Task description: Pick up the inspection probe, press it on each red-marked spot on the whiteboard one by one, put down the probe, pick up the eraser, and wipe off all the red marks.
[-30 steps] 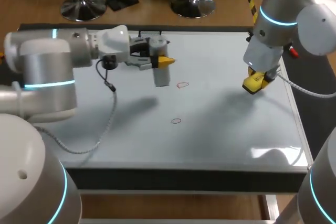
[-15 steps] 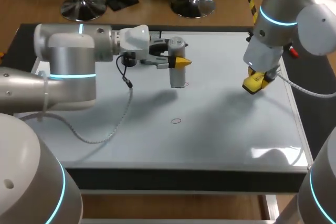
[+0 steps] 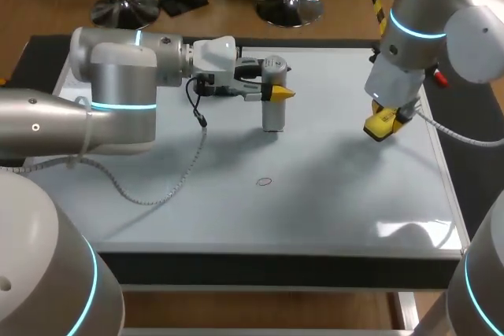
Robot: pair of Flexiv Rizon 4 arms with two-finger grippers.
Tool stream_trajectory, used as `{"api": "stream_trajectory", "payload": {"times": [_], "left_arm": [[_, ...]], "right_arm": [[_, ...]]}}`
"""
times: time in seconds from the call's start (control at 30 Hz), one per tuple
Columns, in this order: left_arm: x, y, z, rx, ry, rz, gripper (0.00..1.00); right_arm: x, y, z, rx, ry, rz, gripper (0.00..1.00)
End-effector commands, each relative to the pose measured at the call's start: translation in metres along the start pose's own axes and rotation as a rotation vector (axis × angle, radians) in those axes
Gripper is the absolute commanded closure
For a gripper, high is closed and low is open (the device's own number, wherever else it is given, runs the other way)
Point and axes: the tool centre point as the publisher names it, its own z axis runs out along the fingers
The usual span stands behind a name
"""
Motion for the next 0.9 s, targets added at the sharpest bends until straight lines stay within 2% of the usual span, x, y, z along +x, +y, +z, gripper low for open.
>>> {"api": "stream_trajectory", "payload": {"times": [0.03,0.9], "left_arm": [[-0.005,0.003,0.002,-0.001,0.019,-0.001,1.0],[-0.013,0.014,0.008,-0.016,0.023,-0.032,1.0]], "right_arm": [[0.0,-0.001,0.0,0.002,0.003,-0.001,1.0],[0.0,-0.001,0.0,0.002,0.003,-0.001,1.0]]}}
